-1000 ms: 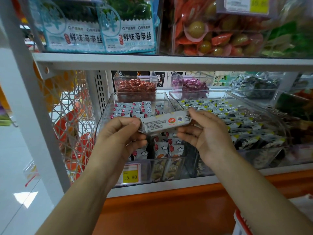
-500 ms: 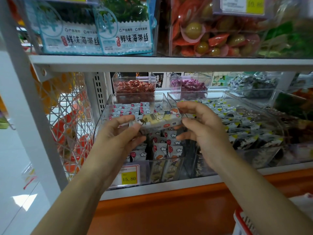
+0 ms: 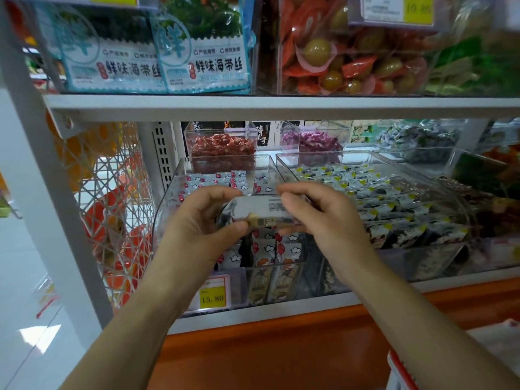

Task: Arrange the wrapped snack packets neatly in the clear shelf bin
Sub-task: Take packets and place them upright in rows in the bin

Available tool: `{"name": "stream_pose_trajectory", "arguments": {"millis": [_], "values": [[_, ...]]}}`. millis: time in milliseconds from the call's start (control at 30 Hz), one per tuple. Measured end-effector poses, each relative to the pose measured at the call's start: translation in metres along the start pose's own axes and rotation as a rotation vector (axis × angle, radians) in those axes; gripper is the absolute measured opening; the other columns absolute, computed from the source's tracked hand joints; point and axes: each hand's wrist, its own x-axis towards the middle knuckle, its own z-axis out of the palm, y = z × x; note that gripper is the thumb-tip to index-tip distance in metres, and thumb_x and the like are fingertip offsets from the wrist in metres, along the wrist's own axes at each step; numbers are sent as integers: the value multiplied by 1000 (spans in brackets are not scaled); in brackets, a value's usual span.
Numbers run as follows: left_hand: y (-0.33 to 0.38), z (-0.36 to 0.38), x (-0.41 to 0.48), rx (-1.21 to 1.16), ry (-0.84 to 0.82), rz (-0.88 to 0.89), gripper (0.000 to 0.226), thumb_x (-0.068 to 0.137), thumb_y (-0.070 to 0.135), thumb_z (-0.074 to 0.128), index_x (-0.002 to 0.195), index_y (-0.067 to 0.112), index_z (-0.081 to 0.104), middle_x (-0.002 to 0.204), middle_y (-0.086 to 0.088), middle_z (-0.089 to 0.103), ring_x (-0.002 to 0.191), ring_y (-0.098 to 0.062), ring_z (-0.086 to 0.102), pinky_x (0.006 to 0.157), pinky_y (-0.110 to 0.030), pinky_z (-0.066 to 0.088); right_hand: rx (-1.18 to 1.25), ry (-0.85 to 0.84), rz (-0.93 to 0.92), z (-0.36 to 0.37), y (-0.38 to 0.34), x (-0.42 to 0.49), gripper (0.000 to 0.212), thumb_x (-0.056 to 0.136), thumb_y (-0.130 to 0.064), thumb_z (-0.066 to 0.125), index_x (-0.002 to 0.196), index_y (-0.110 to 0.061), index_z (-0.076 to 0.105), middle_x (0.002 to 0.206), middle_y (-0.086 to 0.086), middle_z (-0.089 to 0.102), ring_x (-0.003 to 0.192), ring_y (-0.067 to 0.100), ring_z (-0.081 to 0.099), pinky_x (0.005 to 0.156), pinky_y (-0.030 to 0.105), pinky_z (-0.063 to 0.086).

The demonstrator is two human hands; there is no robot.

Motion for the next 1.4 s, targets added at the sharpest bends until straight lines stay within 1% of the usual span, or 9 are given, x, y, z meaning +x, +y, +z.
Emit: {"name": "stream_pose_trajectory", "arguments": {"millis": [133, 267, 367, 533, 700, 867, 1067, 1233, 1400], "values": [[2, 7, -3, -59, -52, 15, 31, 69, 19, 65, 100, 20, 59, 98, 3, 72, 89, -13, 69, 67, -12, 50, -31, 65, 26, 3, 1, 1, 13, 84, -15, 66, 74, -23, 69, 74, -15, 66, 69, 2, 64, 58, 17, 52], [1, 10, -4, 28, -73, 81, 30, 69, 15, 65, 98, 20, 58, 98, 7, 70, 94, -9, 67, 73, -12, 51, 49, 130, 138, 6, 5, 3, 25, 82, -11, 65, 58, -16, 58, 61, -6, 57, 67, 14, 57, 61, 33, 50], [1, 12, -5, 105, -98, 148, 36, 66, 19, 66, 99, 28, 58, 102, 16, 67, 104, -1, 61, 84, -14, 49, 62, 190, 169, 7, 5, 3, 30, 82, -14, 63, 54, -18, 54, 57, -3, 51, 63, 14, 52, 62, 32, 44], [-3, 12, -5, 158, -92, 193, 41, 65, 22, 67, 104, 32, 59, 107, 20, 65, 108, 3, 58, 86, -11, 46, 40, 195, 143, 8, 6, 1, 23, 86, -18, 62, 65, -9, 54, 71, 13, 51, 69, 23, 52, 69, 39, 48], [-4, 9, -3, 131, 3, 184, 40, 69, 27, 63, 109, 32, 59, 105, 18, 67, 99, 2, 62, 81, -11, 49, 119, 49, 119, 2, 6, 2, 10, 82, -23, 66, 74, -17, 66, 77, 0, 63, 77, 19, 61, 75, 39, 53], [-4, -1, 8, 69, 154, 118, 30, 85, 20, 58, 115, 24, 58, 103, 4, 68, 94, -8, 67, 79, -18, 54, 29, -35, 6, -3, 5, 5, 30, 79, -6, 69, 104, -23, 64, 102, 1, 67, 92, 16, 69, 77, 25, 57], [-9, -18, 38, 406, 292, 157, 28, 95, 24, 49, 122, 23, 55, 106, 15, 59, 106, -8, 58, 94, -30, 45, -87, 339, -30, -9, 9, 24, 29, 82, -10, 70, 105, -16, 53, 96, 11, 61, 81, 18, 68, 71, 34, 59], [-33, -11, 54, 771, 42, 84, 40, 99, 24, 41, 138, 14, 43, 143, -4, 42, 124, -12, 39, 97, -22, 29, -131, 345, -26, 0, 16, 32, 27, 80, -16, 72, 101, -17, 54, 94, 11, 61, 85, 30, 66, 78, 51, 55], [-51, -11, 71, 1285, -227, -63, 59, 98, 46, 14, 148, 15, 18, 159, -3, 10, 145, -14, -7, 115, -42, -5, -167, 351, -50, 5, 19, 33, 25, 81, -20, 71, 91, -30, 50, 94, 8, 60, 88, 33, 64, 79, 53, 52]]}}
